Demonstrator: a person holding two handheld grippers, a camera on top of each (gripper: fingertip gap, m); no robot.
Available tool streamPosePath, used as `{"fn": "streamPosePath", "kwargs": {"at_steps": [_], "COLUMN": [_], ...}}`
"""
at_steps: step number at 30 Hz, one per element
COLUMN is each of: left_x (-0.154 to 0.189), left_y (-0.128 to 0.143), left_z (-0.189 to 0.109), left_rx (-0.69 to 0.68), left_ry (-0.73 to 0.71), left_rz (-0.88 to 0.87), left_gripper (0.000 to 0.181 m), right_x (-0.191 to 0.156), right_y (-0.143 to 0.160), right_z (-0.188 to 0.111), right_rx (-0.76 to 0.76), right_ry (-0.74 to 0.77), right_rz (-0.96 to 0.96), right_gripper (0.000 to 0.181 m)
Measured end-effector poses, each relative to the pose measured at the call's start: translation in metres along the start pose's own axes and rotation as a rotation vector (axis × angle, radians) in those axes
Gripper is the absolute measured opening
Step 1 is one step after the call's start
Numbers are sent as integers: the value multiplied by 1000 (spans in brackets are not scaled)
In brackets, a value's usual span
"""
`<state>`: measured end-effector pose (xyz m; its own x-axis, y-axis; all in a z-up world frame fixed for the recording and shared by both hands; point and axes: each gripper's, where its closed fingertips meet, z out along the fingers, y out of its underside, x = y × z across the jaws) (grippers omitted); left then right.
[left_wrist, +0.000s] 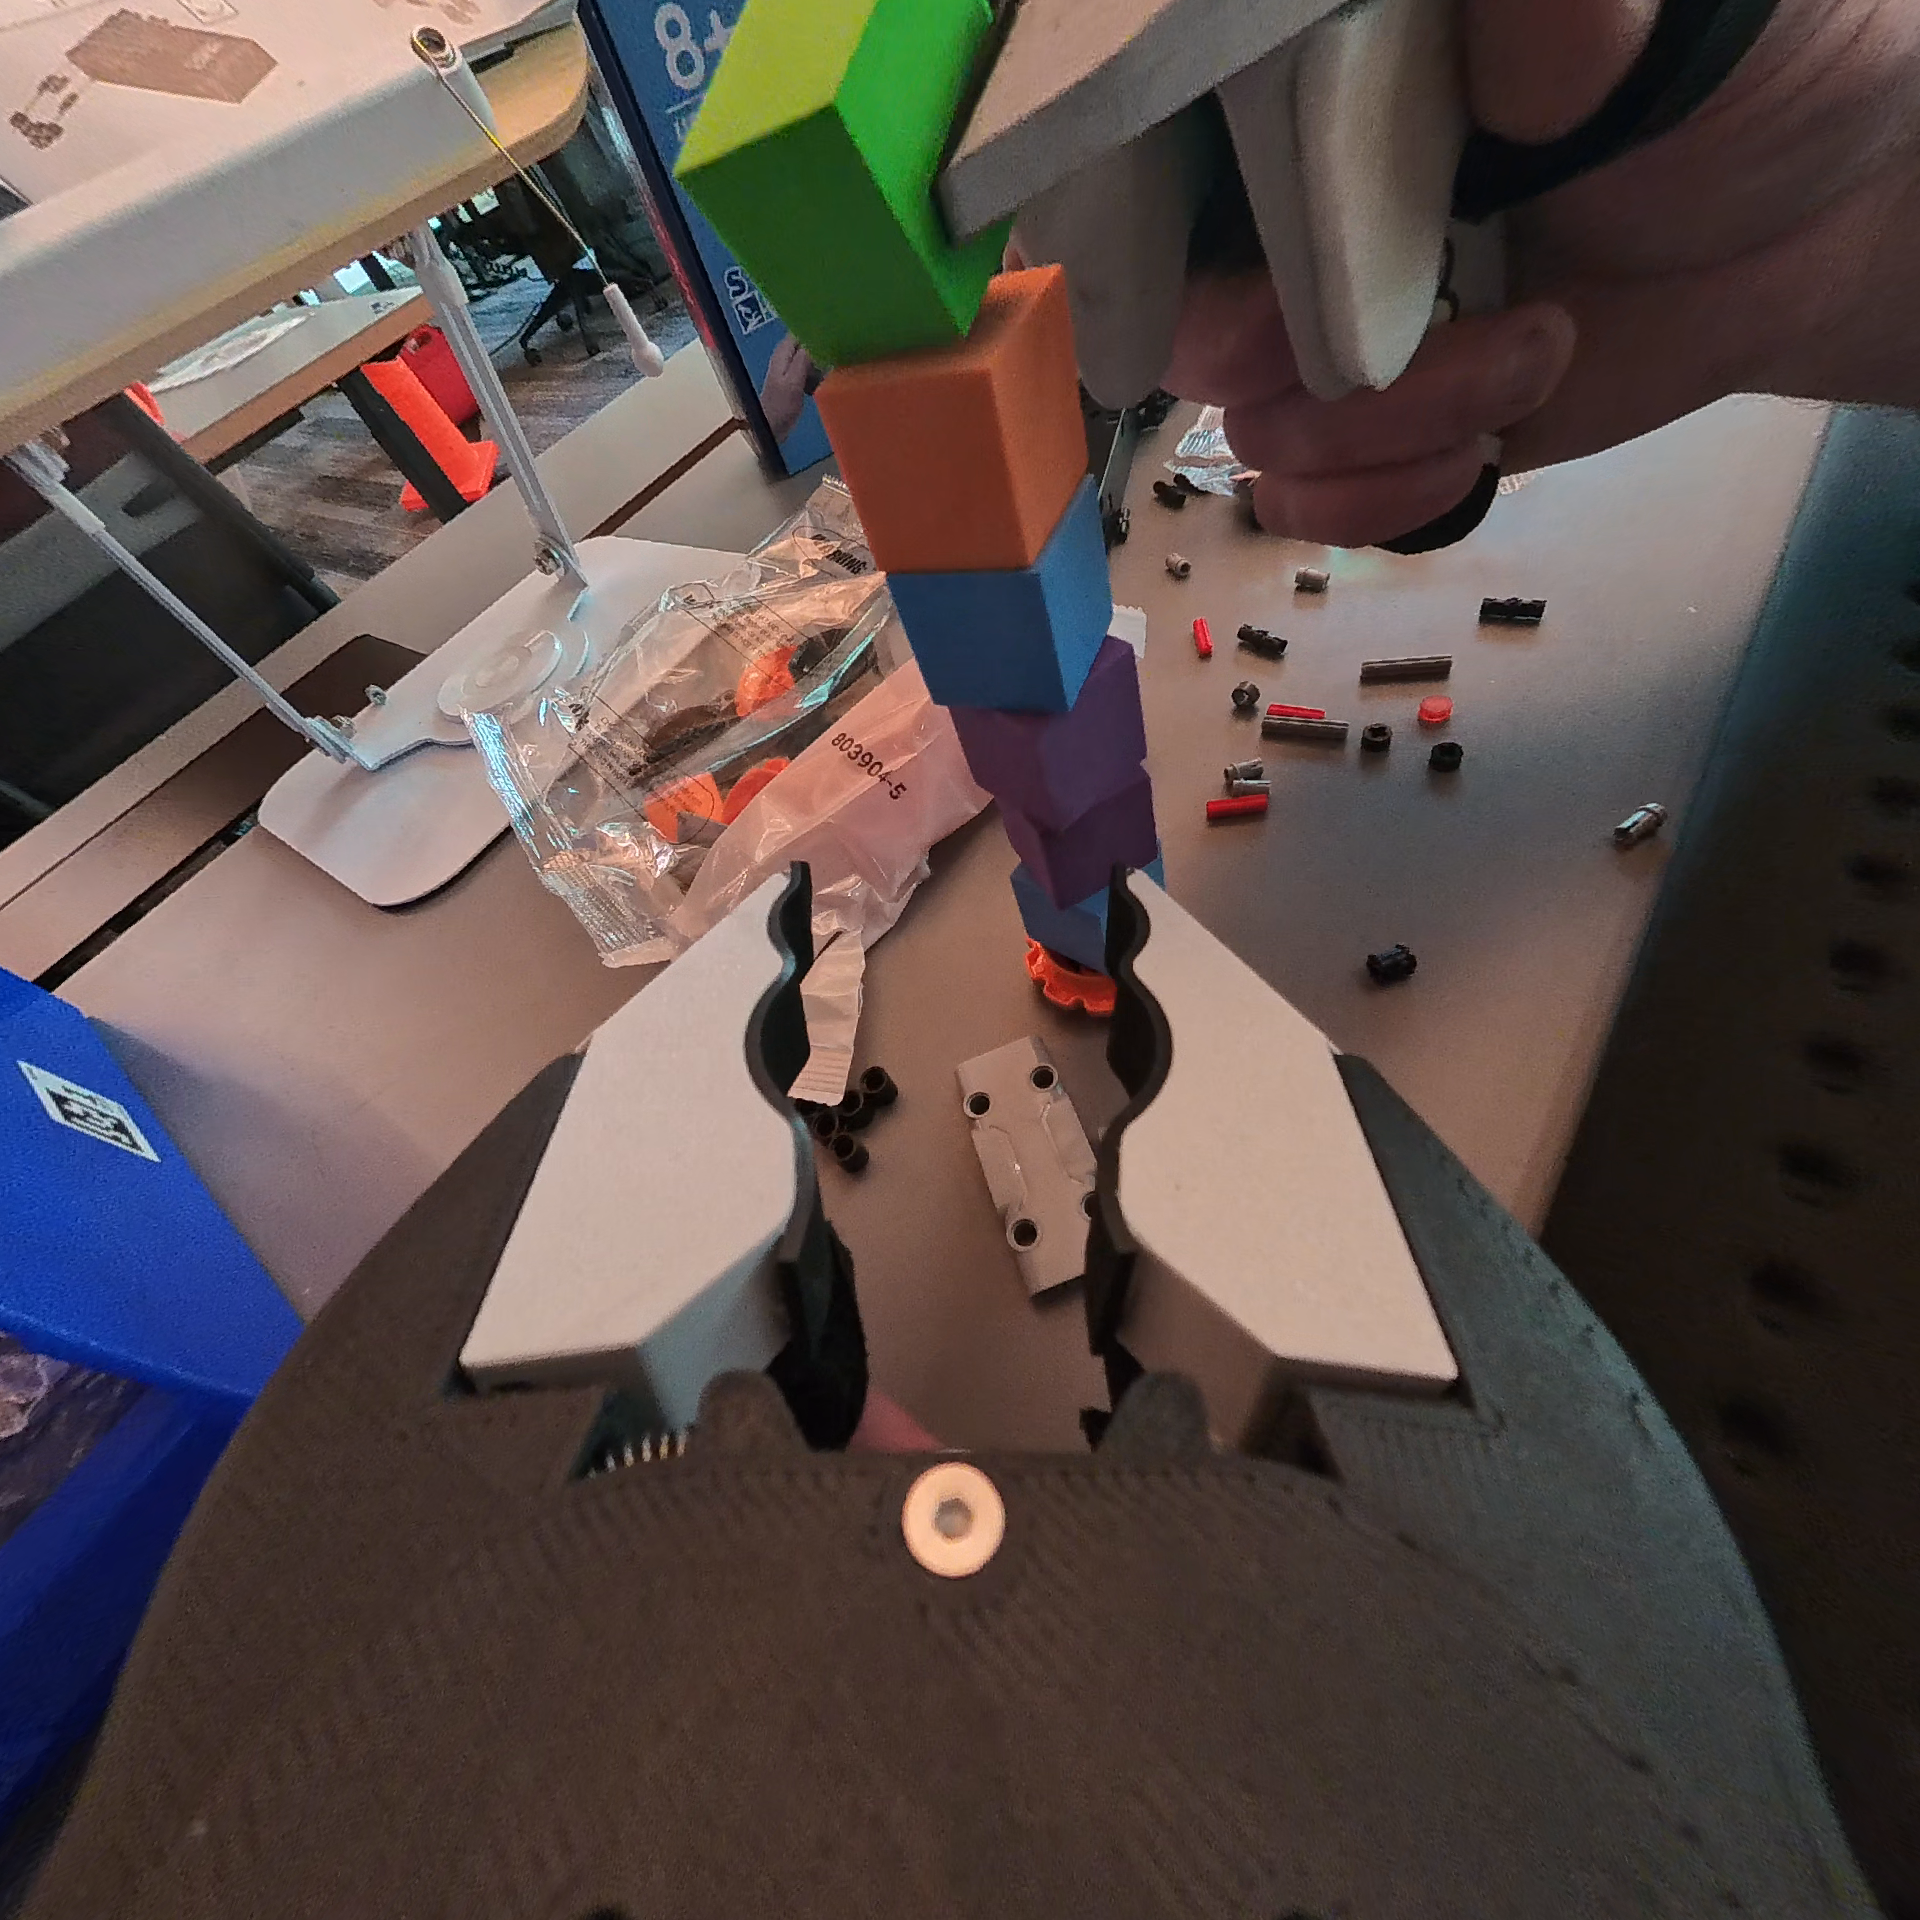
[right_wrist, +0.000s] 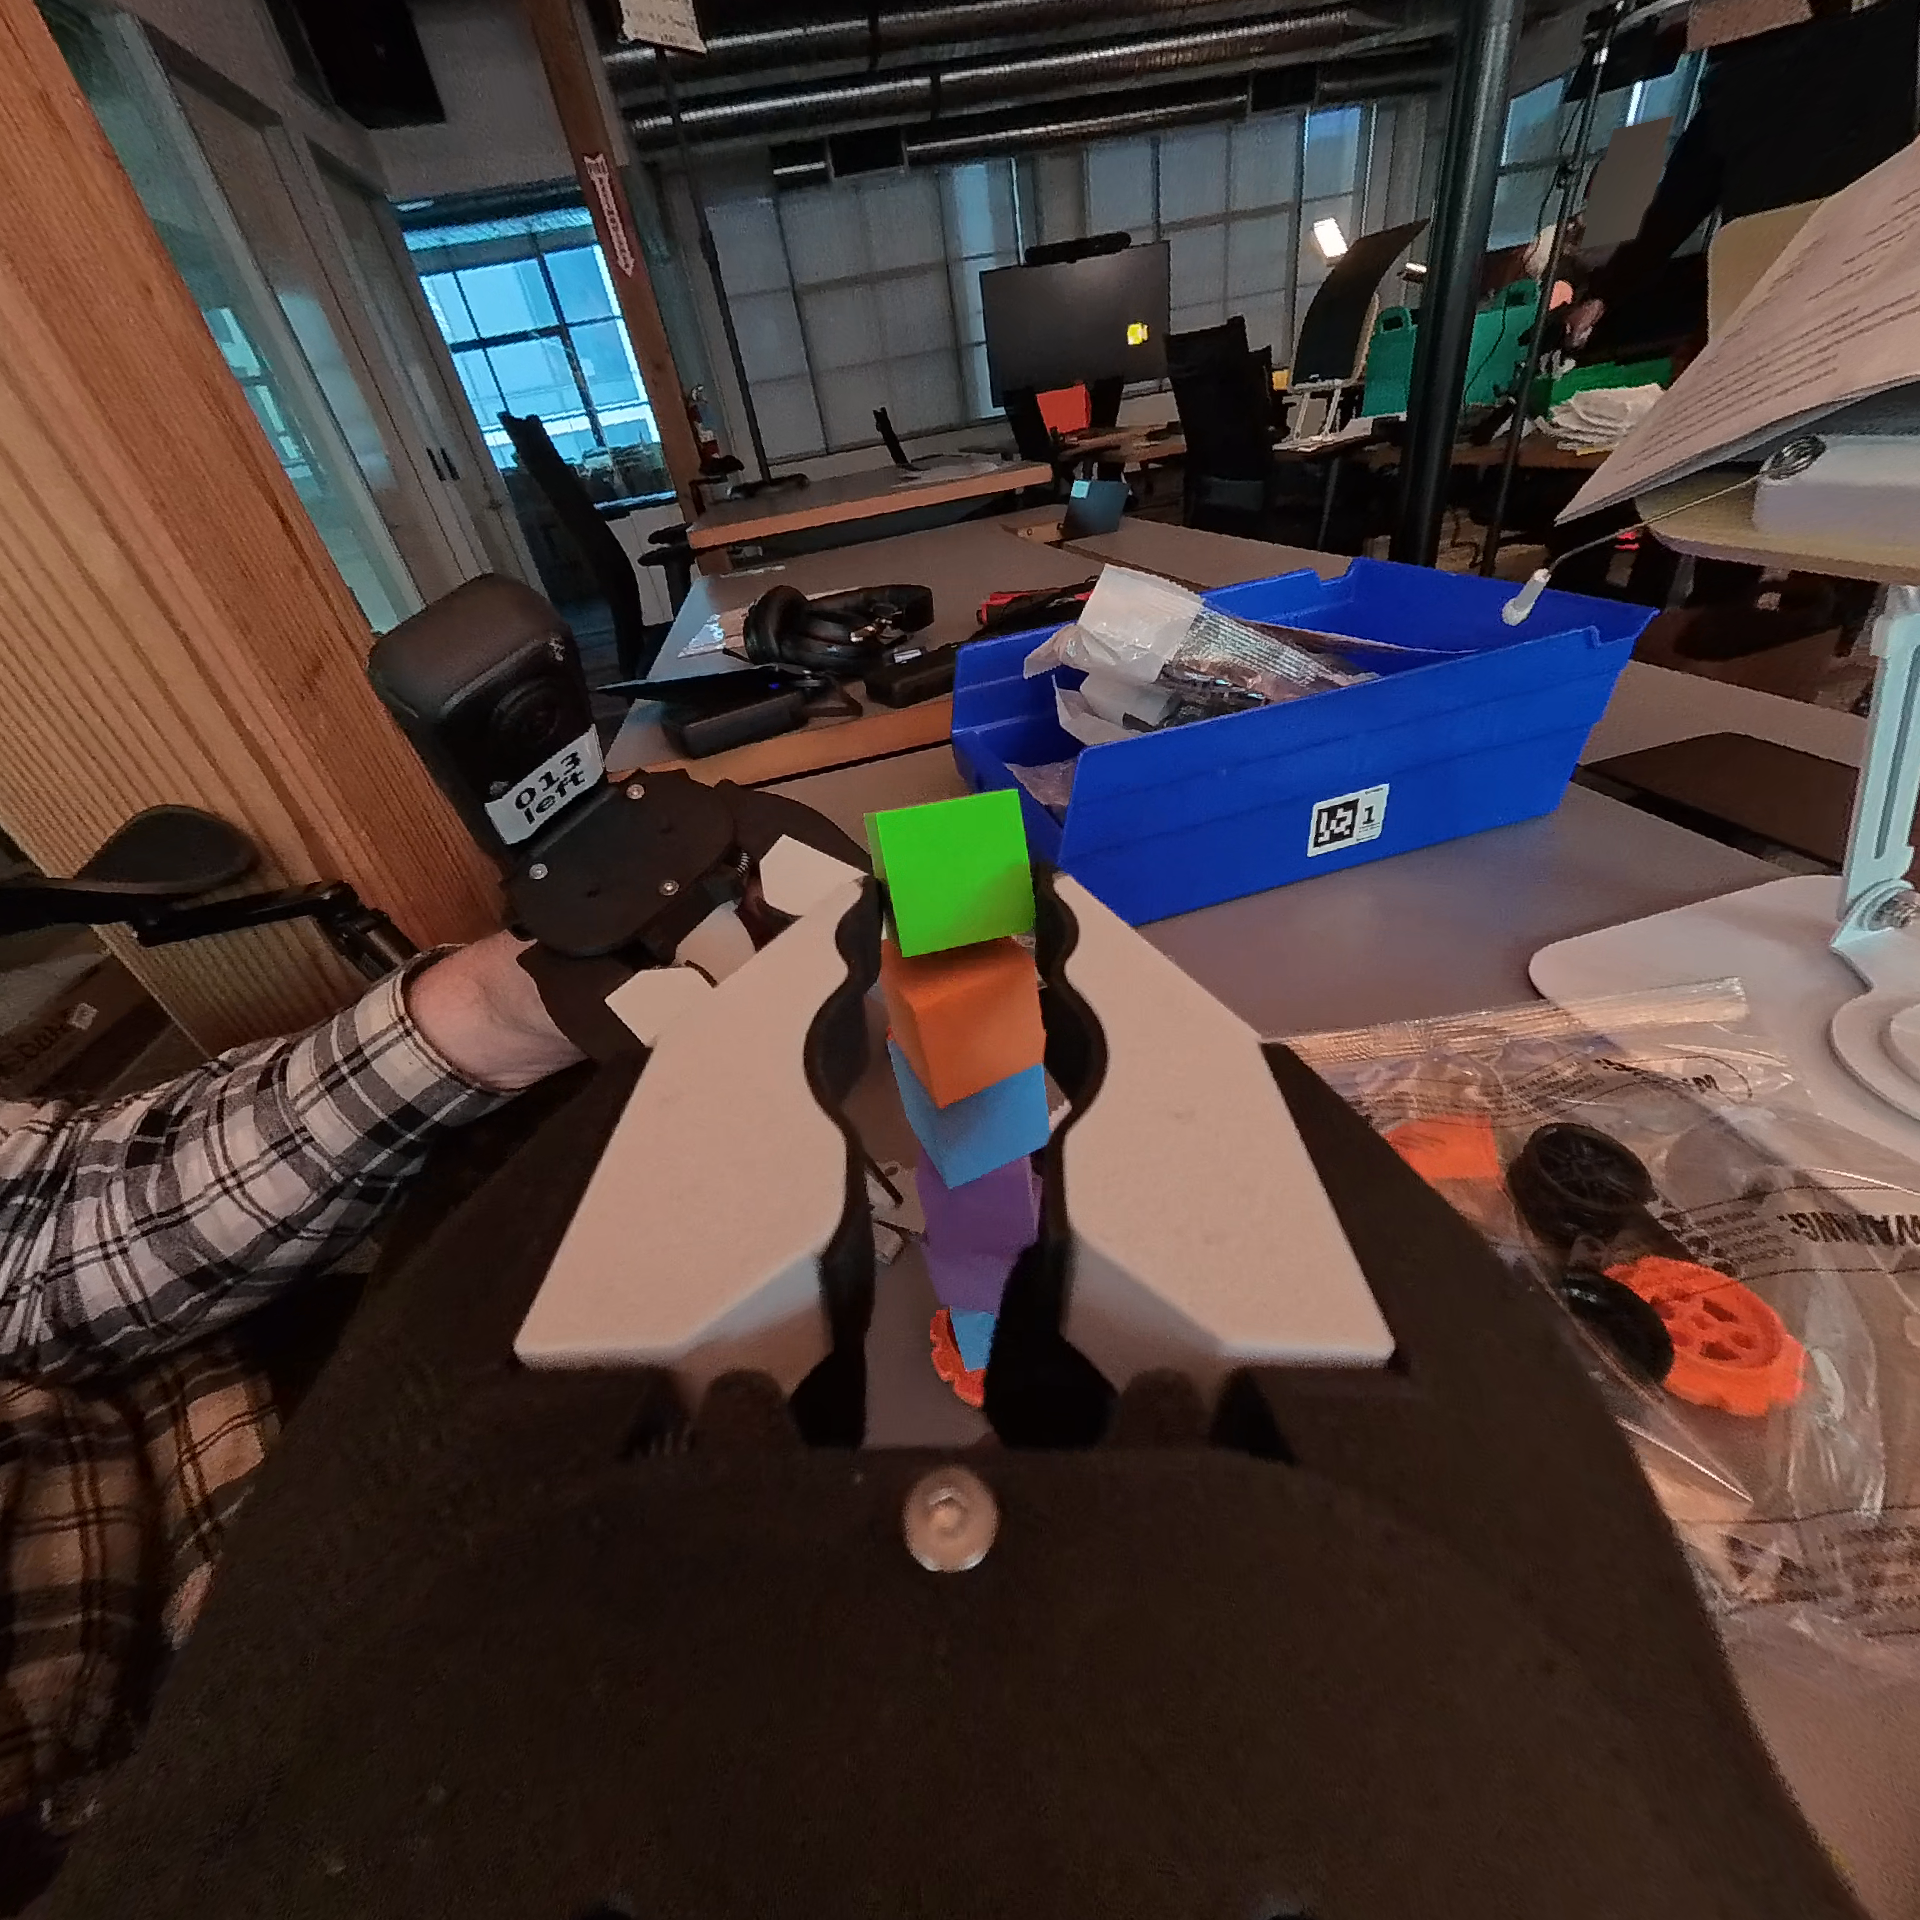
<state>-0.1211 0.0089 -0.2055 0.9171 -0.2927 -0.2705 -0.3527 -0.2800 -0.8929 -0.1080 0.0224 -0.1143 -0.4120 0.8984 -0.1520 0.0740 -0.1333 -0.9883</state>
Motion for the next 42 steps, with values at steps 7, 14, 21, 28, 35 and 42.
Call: {"fn": "streamPosePath", "kwargs": {"at_steps": [7, 14, 21, 28, 35, 42], "left_x": [0, 0, 1, 2, 4, 4], "left_y": [0, 1, 2, 3, 3, 3], "left_z": [0, 0, 1, 1, 1, 1], "left_rx": [-2, -4, -11, -15, -15, -19], "left_ry": [1, 2, 8, 12, 22, 20], "left_rz": [1, 2, 2, 1, 5, 4], "left_gripper": [56, 55, 56, 57, 57, 58], "right_x": [2, 1, -1, -1, 23, 68], "right_y": [4, -1, 0, -7, -30, -14], "right_z": [-3, -3, -3, -16, -132, -401], "right_rx": [-29, -15, -13, -4, -214, -711], "right_ry": [28, 25, 22, 43, 424, 1024], "right_rz": [-35, -46, -46, -32, -209, -170], "right_gripper": [36, 28, 28, 46, 54, 47]}}
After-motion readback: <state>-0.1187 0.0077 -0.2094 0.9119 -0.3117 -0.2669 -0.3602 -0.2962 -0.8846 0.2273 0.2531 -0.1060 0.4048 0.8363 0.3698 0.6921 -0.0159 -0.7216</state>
